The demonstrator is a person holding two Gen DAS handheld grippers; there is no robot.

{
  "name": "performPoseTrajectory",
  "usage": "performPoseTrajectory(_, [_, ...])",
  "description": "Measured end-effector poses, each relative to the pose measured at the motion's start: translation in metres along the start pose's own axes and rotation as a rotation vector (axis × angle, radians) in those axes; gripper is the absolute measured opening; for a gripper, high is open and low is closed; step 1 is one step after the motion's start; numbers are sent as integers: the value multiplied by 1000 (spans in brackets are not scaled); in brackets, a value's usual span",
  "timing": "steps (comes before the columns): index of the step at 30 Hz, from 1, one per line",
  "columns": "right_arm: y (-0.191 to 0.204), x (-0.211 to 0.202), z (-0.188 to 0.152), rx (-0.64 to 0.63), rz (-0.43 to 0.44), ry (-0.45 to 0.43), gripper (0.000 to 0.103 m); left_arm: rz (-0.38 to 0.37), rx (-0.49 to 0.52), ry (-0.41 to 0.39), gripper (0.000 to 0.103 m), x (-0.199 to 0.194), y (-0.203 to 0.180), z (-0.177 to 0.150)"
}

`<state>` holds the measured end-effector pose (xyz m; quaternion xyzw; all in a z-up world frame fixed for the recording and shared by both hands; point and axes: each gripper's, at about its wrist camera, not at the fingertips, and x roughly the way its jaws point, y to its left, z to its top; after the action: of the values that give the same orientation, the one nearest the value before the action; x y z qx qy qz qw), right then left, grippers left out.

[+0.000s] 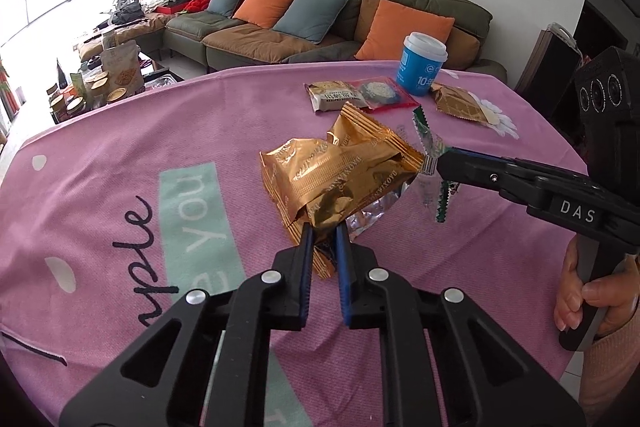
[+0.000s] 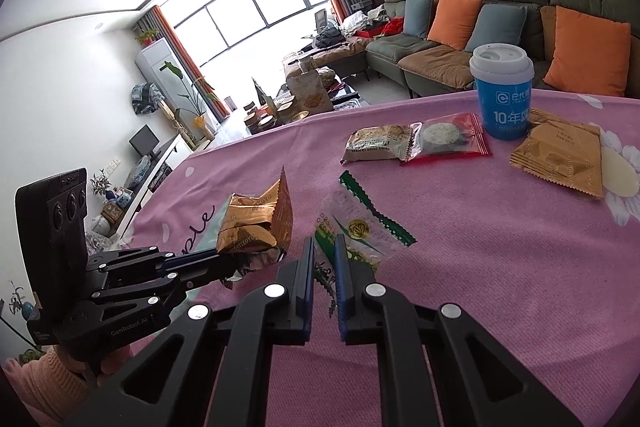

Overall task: Collect trash
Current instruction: 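Lift the gold bag and clear wrapper and carry them over the teal bin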

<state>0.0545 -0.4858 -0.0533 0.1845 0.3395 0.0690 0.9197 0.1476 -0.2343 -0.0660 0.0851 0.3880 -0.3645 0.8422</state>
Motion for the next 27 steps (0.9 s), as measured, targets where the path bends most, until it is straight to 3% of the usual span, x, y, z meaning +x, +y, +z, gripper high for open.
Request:
performPoseTrajectory(12, [40,-6,1,-31,127,-22,8,84,-109,-81,11,-81,51,-36])
performPoseTrajectory(27, [120,25,-13,-114,316,60,8,241,-243,-132,11,-181,109,-109])
